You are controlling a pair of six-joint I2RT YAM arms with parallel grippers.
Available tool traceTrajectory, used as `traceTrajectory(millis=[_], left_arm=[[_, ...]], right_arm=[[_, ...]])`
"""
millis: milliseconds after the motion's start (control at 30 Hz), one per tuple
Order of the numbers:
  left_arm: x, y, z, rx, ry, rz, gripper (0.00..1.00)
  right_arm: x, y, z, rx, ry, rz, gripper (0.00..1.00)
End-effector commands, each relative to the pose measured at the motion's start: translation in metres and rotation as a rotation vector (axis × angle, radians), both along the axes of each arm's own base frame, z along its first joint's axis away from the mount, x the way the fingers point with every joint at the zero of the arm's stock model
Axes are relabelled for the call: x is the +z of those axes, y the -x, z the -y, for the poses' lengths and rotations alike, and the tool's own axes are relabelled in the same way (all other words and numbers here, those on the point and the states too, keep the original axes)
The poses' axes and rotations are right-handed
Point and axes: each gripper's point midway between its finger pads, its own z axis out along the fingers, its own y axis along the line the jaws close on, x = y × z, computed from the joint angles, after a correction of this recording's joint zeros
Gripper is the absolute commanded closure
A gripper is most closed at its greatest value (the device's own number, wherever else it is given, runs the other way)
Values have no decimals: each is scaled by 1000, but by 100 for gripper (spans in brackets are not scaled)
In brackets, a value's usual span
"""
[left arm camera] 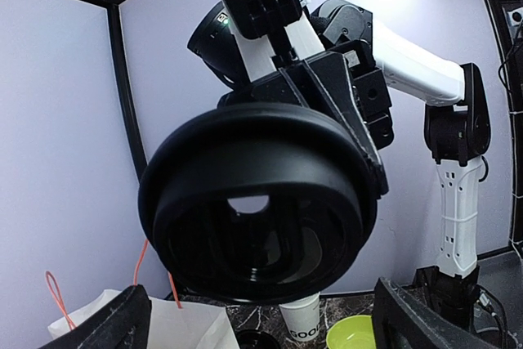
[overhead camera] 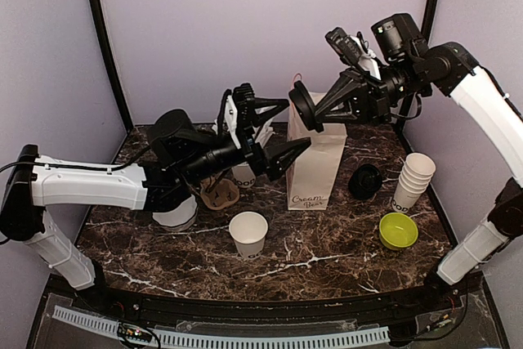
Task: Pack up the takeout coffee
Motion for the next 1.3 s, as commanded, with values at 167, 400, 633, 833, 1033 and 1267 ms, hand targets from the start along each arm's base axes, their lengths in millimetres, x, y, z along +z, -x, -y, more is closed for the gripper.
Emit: traceTrajectory(millis=[167, 400, 633, 833, 1033, 1267], left_arm=[[34, 8, -6, -12, 106, 79, 7], [36, 11, -1, -34, 109, 95, 9], [39, 10, 3, -42, 119, 97, 14], [42, 10, 1, -36, 125, 91, 21], [27, 5, -2, -7, 40, 14, 25], [-49, 13, -32, 37, -371, -245, 28]], right_arm=[[1, 3, -5, 18, -10, 10, 94], [-2, 2, -6, 20, -7, 13, 94], [-4, 2, -6, 16, -3, 16, 94], [-8, 0, -5, 2, 6, 24, 92], [-16, -9, 12, -85, 48, 76, 66], [-94, -29, 56, -313, 162, 84, 45]])
